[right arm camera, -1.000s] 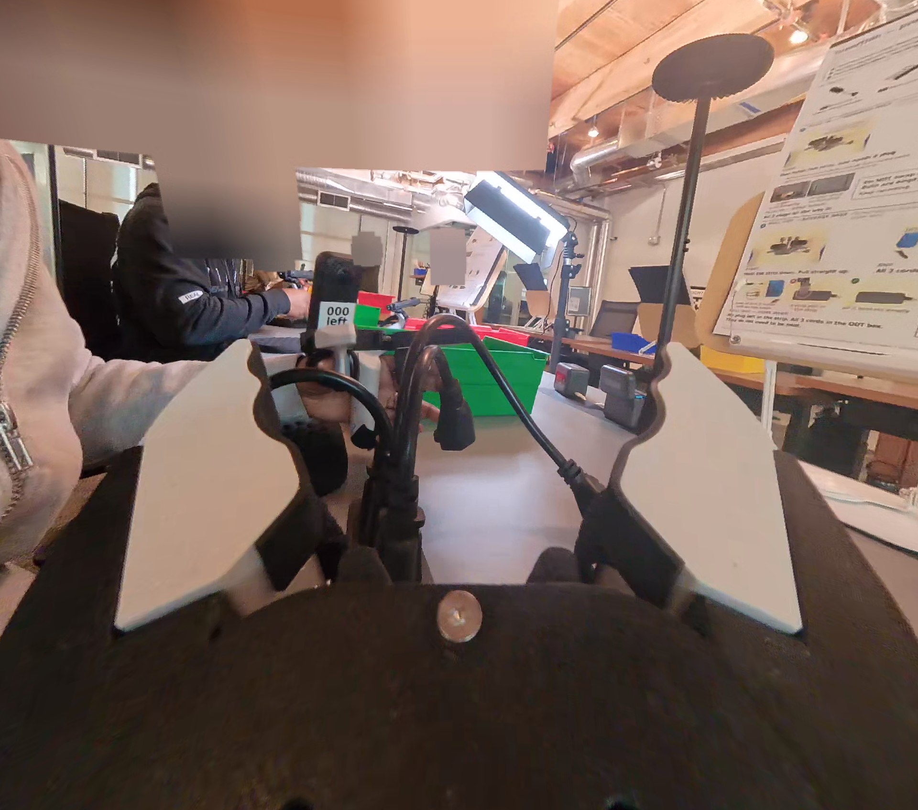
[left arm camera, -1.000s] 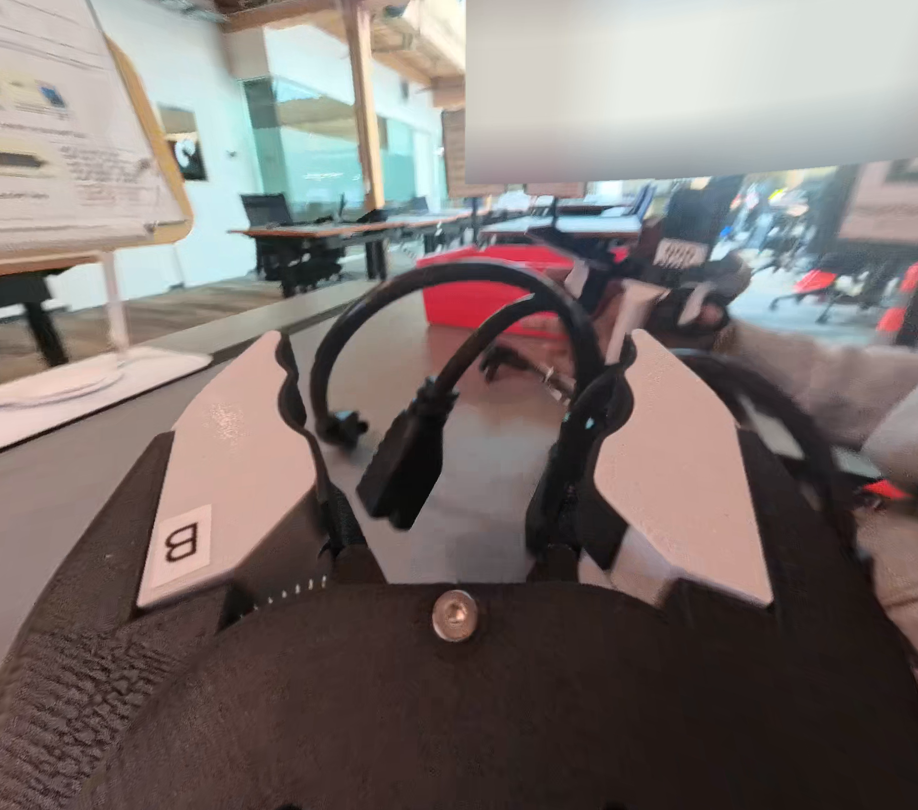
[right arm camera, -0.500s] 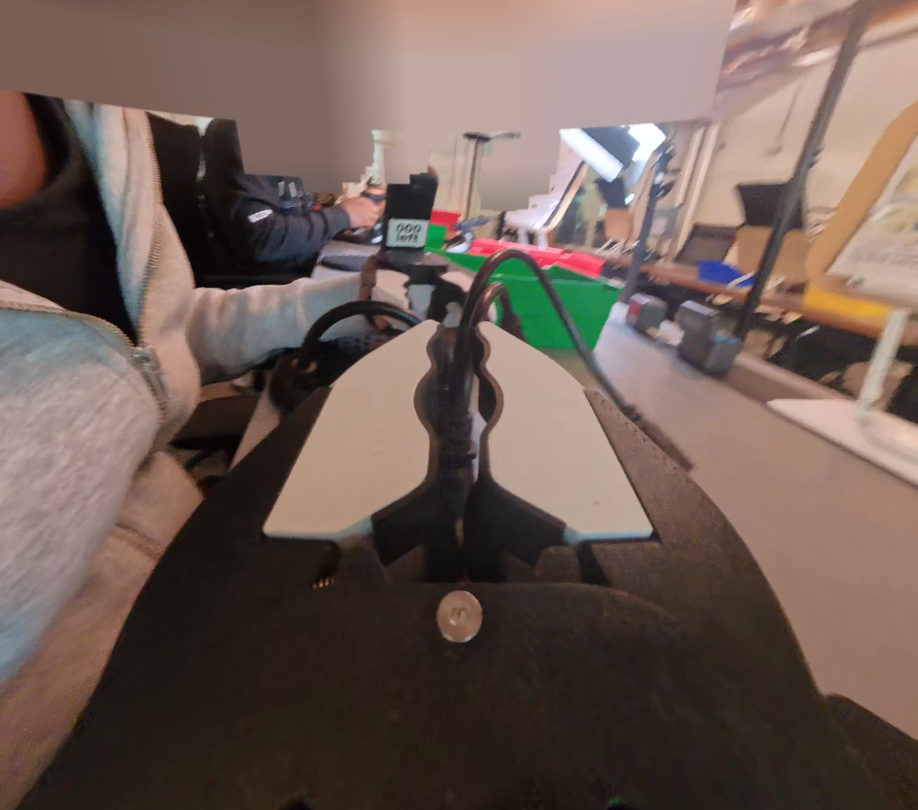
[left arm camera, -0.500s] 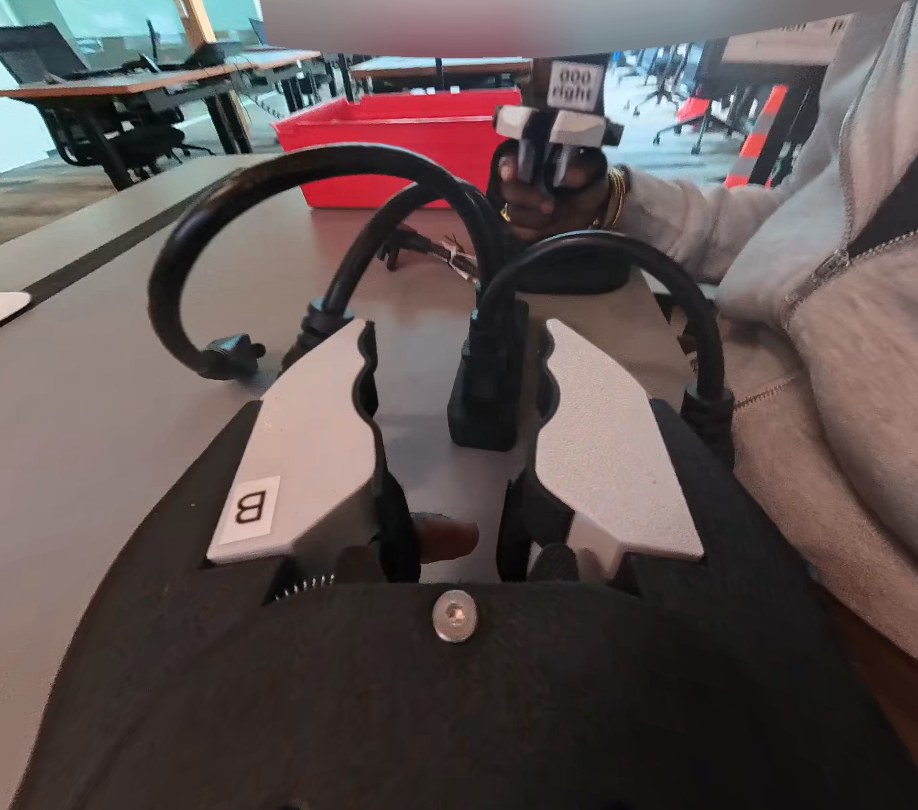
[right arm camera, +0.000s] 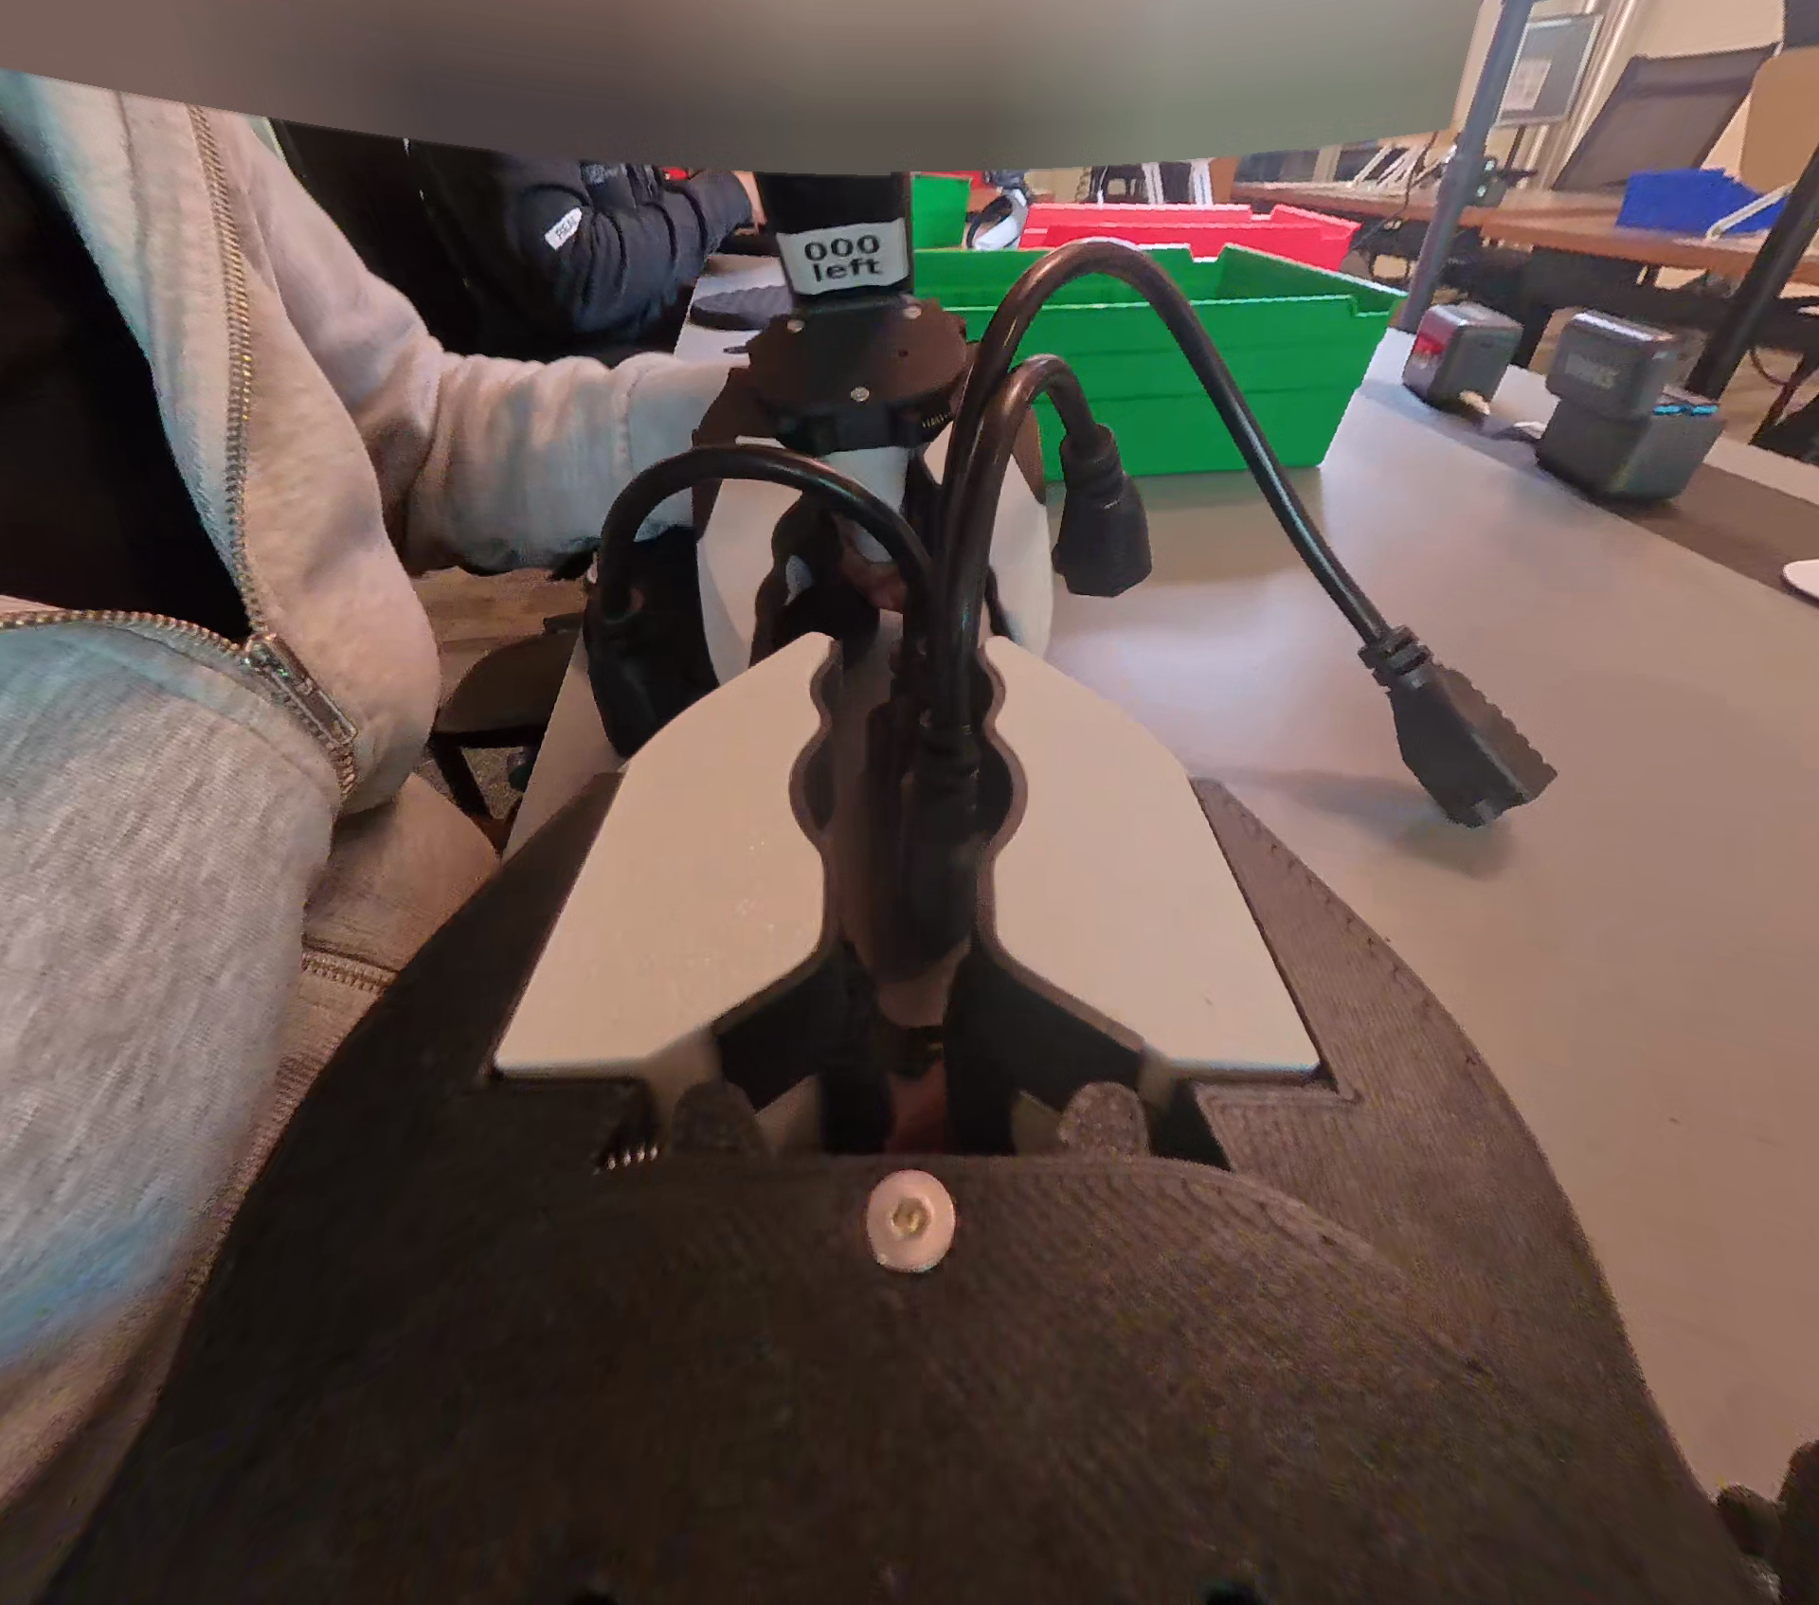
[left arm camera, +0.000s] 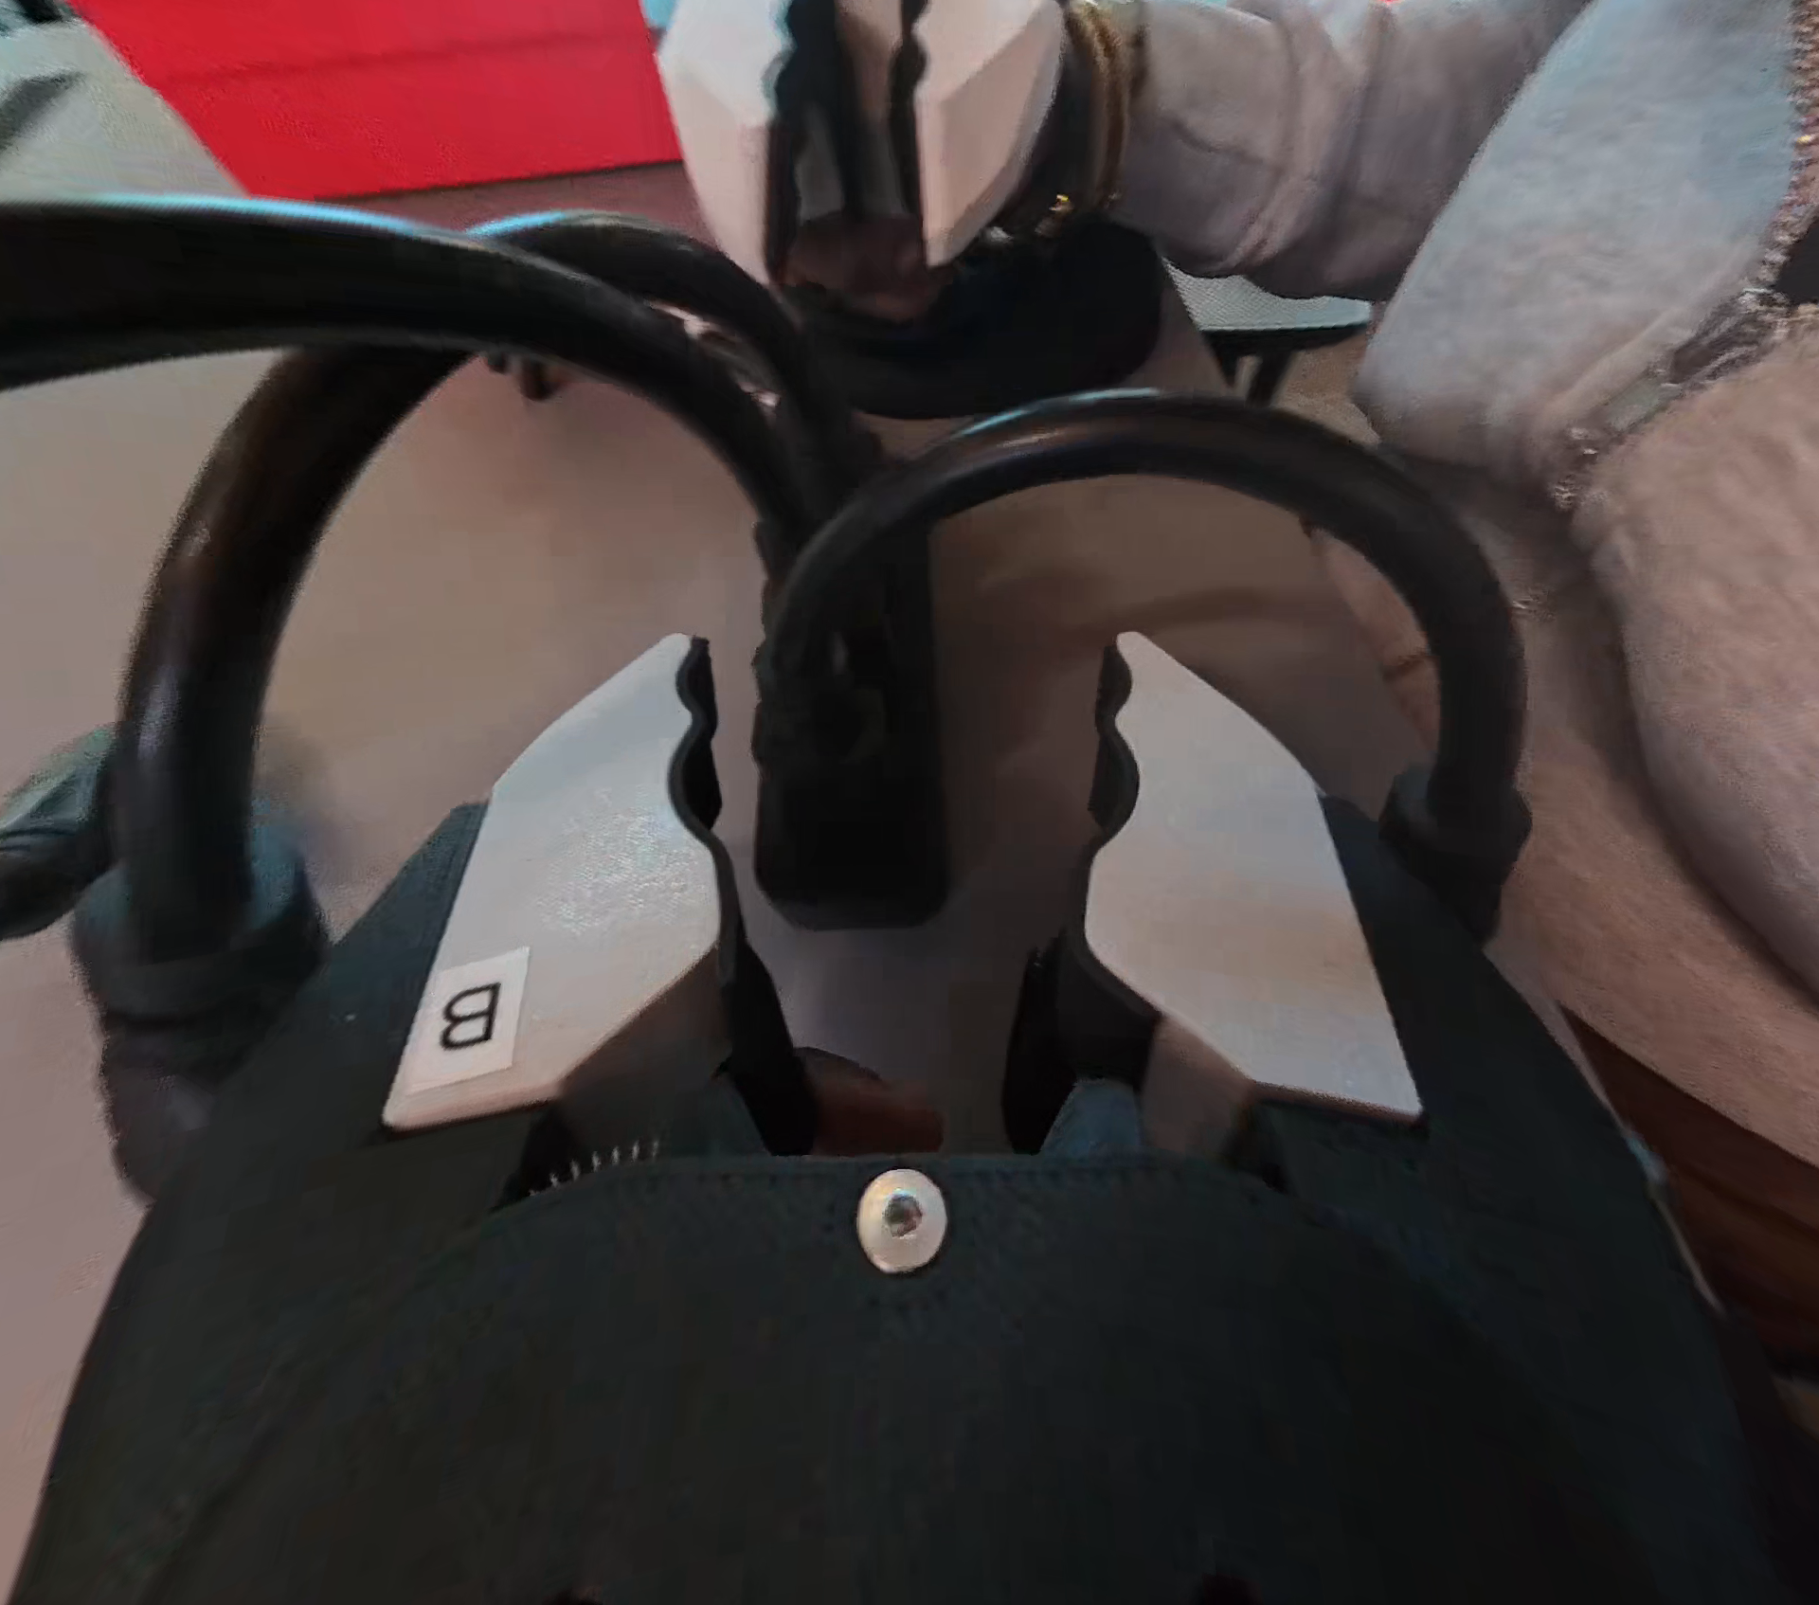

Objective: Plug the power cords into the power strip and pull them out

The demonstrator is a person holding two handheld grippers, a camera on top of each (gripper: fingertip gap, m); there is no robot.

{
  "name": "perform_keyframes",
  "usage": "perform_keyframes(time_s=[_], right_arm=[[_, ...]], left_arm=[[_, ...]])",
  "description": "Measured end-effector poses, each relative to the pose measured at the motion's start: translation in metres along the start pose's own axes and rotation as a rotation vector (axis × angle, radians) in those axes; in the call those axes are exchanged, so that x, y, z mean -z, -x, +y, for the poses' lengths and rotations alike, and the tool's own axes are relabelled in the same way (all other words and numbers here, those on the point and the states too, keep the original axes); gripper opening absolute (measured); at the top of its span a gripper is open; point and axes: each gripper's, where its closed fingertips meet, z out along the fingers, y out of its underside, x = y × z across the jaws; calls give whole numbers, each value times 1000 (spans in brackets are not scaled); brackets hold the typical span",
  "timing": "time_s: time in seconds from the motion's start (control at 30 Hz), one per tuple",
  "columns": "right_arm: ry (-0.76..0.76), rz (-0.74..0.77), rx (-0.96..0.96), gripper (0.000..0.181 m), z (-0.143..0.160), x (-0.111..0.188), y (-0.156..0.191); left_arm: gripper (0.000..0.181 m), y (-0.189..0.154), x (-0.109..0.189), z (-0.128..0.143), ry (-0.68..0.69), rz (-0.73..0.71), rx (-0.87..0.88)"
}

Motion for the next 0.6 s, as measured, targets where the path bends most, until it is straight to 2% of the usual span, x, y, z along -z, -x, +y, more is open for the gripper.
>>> perform_keyframes(time_s=[0.1, 0.3, 0.37, 0.5, 0.6], right_arm=[[16, 9, 6, 20, 2, -1, 0], [66, 21, -17, 24, 8, -6, -4], [83, 15, -10, 22, 11, -7, -3], [88, 20, -15, 19, 11, -8, -4], [91, 23, -17, 19, 12, -8, -5]], left_arm=[[70, 0, -8, -2, 23, 39, 41], [73, 12, -34, 8, 107, -33, 93], [67, 17, -36, 15, 150, -83, 72], [52, 17, -39, 21, 177, -94, 51], [45, 16, -38, 14, 135, -69, 66]])
